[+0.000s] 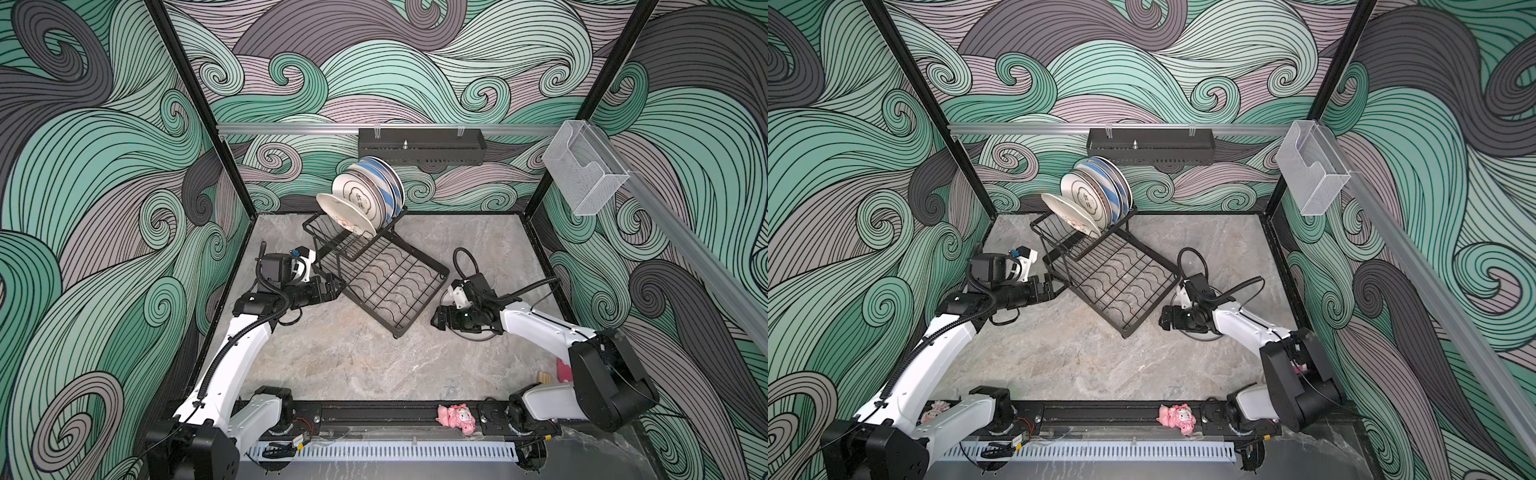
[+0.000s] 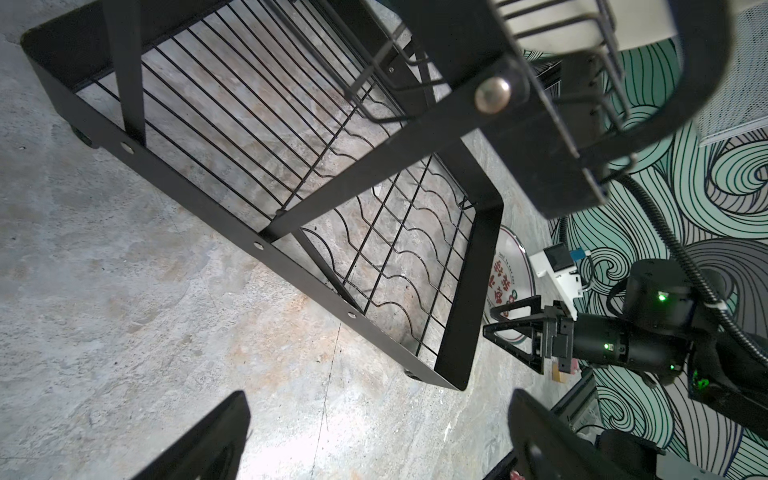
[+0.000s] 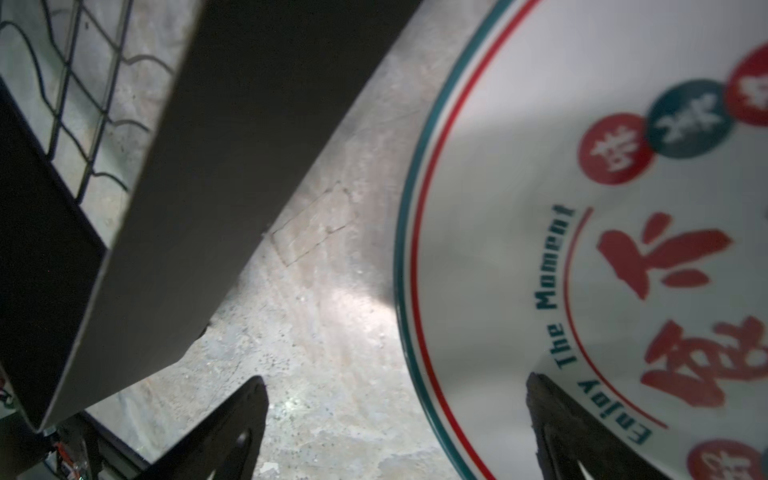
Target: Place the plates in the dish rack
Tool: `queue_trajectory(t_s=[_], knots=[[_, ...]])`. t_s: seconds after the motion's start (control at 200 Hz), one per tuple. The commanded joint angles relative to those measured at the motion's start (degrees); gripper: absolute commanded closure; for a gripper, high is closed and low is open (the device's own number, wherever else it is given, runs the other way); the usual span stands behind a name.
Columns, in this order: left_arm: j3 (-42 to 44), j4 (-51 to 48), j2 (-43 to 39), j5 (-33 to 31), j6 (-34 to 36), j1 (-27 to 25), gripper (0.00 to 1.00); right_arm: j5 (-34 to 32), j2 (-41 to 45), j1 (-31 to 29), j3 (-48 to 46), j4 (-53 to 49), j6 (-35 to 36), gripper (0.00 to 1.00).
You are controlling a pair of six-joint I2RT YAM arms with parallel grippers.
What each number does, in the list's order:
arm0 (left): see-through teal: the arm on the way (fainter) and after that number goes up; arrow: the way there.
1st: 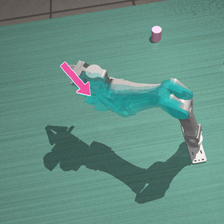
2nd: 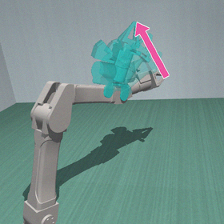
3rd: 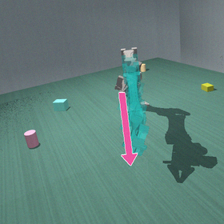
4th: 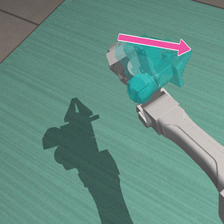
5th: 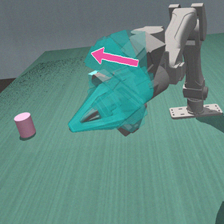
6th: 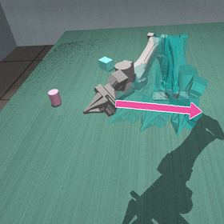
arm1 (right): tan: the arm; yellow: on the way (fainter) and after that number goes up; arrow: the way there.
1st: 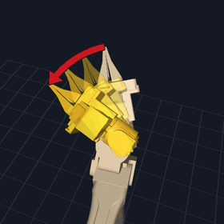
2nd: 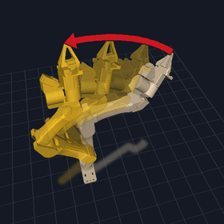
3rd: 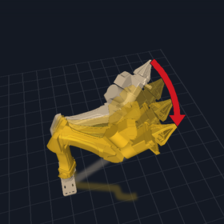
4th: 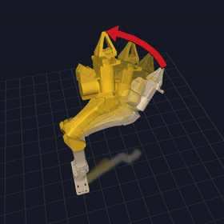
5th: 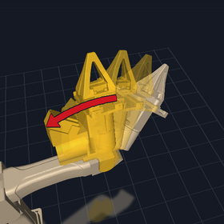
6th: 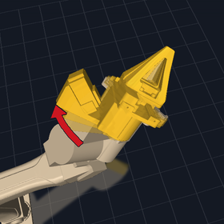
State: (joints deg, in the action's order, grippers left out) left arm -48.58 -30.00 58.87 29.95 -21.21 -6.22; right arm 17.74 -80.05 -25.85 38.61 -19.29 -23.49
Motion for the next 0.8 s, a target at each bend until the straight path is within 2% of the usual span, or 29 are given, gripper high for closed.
queue_trajectory(t_s=[0.0, 0.105, 0.18, 0.315, 0.38, 0.47, 0.585, 0.796], knots=[[0.2, -0.8, -0.9, -1.0, -0.7, -0.8, 0.01, 3.1, -0.9, -4.4, -0.8, 3.8, -3.3, 0.04], [0.5, -0.5, -0.9, -1.5, -0.9, -1.2, 0.01, 3.2, -0.9, -8.0, 0.7, 4.0, -3.6, 0.04], [0.6, -0.6, -0.8, -1.9, -1.0, -2.0, 0.01, 0.7, 2.1, -8.6, 1.5, 1.0, -3.9, 0.05], [1.1, -0.5, -1.2, -3.1, -1.4, -3.2, 0.01, -13.5, 11.3, -7.4, 3.2, -13.7, -3.7, 0.03], [1.9, 0.4, -1.5, -3.6, -2.1, -4.3, 0.01, -17.2, 15.5, -4.5, 2.6, -19.0, -4.9, 0.03], [2.8, 1.3, -1.5, -4.9, -2.5, -6.3, 0.01, -17.2, 21.4, 0.5, -0.9, -22.4, -7.8, 0.03], [3.3, 1.7, -0.9, -6.2, -3.0, -8.9, 0.02, -13.3, 29.1, 6.8, -5.9, -22.8, -11.7, 0.05], [3.4, 1.3, 0.5, -5.2, -3.2, -10.0, 0.01, -13.1, 37.7, 11.2, -9.3, -27.2, -15.5, 0.14]])
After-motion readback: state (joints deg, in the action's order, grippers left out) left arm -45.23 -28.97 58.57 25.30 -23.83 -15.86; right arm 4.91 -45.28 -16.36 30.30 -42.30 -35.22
